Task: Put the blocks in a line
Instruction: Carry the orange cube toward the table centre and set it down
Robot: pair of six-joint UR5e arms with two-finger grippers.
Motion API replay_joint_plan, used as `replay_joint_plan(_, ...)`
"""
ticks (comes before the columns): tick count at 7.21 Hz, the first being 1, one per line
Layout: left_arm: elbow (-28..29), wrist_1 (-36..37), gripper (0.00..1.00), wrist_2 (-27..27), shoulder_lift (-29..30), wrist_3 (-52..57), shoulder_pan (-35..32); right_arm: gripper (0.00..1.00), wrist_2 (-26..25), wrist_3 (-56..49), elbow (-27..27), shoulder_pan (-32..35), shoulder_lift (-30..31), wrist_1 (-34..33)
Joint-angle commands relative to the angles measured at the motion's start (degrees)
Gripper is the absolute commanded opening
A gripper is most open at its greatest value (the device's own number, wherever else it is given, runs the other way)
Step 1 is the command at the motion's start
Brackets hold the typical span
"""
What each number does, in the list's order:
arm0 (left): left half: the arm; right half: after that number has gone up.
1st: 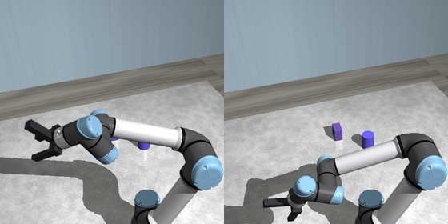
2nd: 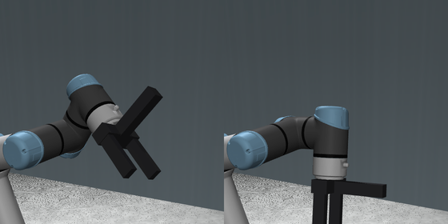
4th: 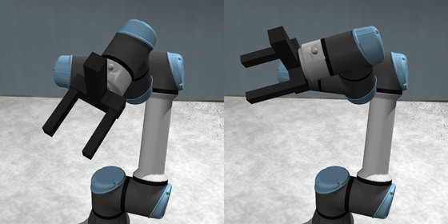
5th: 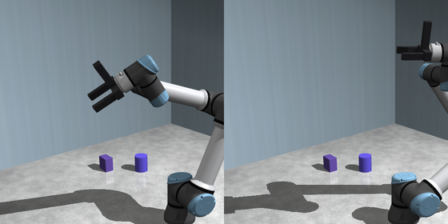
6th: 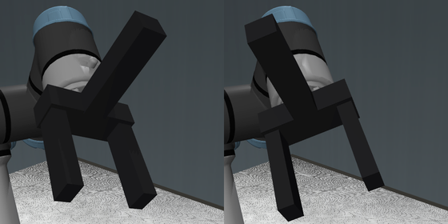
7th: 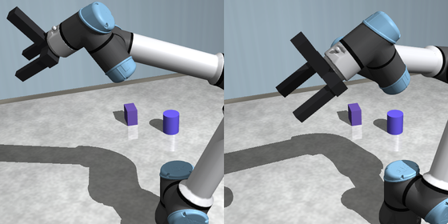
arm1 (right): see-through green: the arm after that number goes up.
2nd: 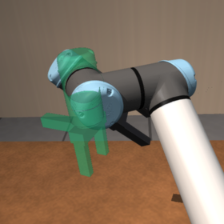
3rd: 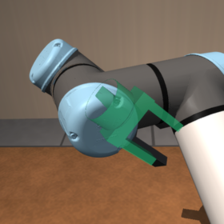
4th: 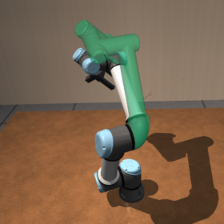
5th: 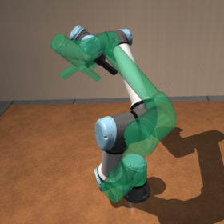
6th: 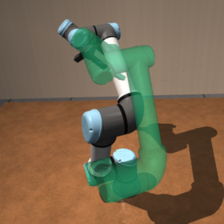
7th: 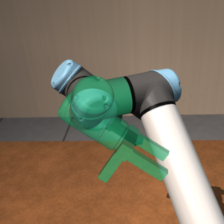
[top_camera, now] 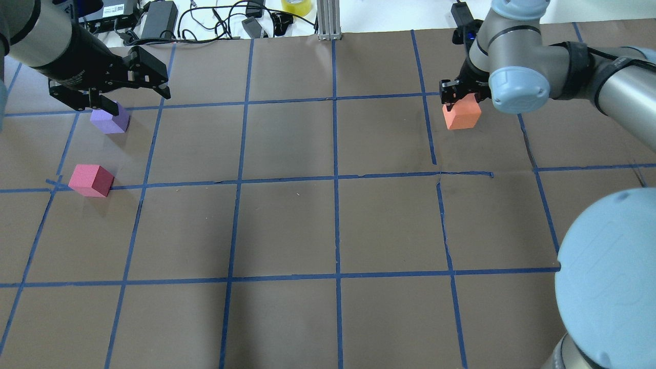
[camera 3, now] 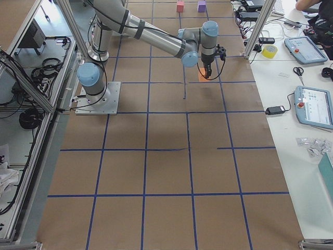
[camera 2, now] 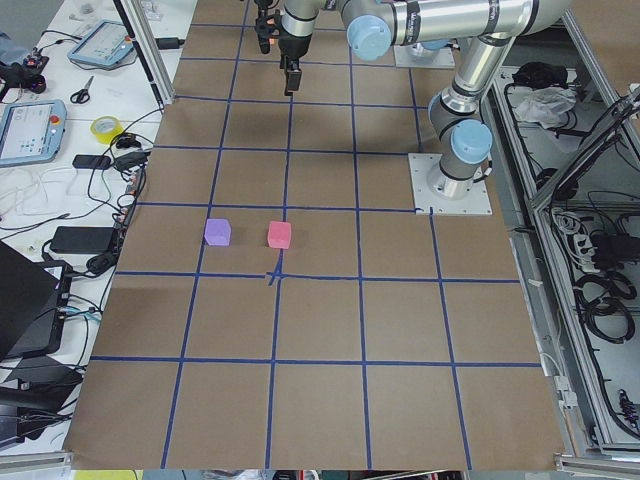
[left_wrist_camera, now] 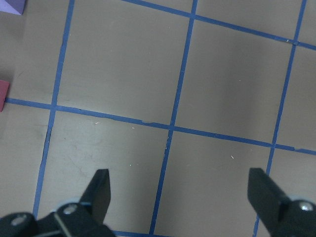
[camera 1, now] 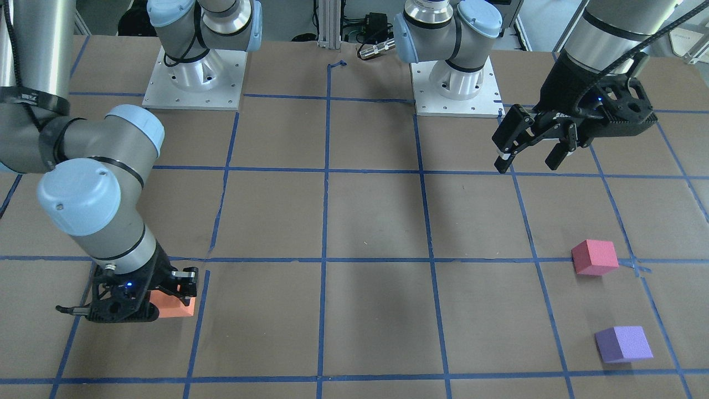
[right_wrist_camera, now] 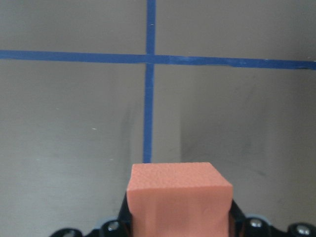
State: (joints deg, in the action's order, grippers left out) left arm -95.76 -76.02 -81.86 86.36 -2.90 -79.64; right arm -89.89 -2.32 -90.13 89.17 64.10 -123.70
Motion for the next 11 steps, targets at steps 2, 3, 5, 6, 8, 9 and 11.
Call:
replay_joint_plan(2,0.1,0.1,1.00,0.0,-0.4,0.0,0.1,0.00,-0.1,12.8,1.5,10.9,-1.5,-0.3)
replay_joint_plan(3,-0.2,0.3,1.00,0.0,-0.1,0.1,0.2,0.00,0.0,15.8,3.3,12.9,-3.2,-1.7)
replay_joint_plan(5,-0.5,-0.4,1.00,0.1,0.0,0.1,-0.3,0.00,-0.2,21.2,6.5,17.7,-7.2,-2.2)
replay_joint_plan(6,-0.7,-0.8,1.00,0.2,0.9,0.1,-0.8,0.00,-0.2,22.0,8.2,18.7,-8.4,-2.5)
replay_joint_plan(8,0.4,-5.4,1.00,0.2,-3.5,0.1,-1.1,0.00,-0.2,24.0,8.7,20.2,-10.5,-2.7)
replay_joint_plan(9,0.6,-6.7,1.00,0.6,-5.8,0.1,-1.1,0.00,-0.2,24.8,9.6,21.0,-11.4,-2.7)
replay_joint_plan(11,0.6,-9.8,1.00,2.4,-9.4,0.3,-1.3,0.02,-0.9,25.3,10.9,22.4,-13.1,-2.7)
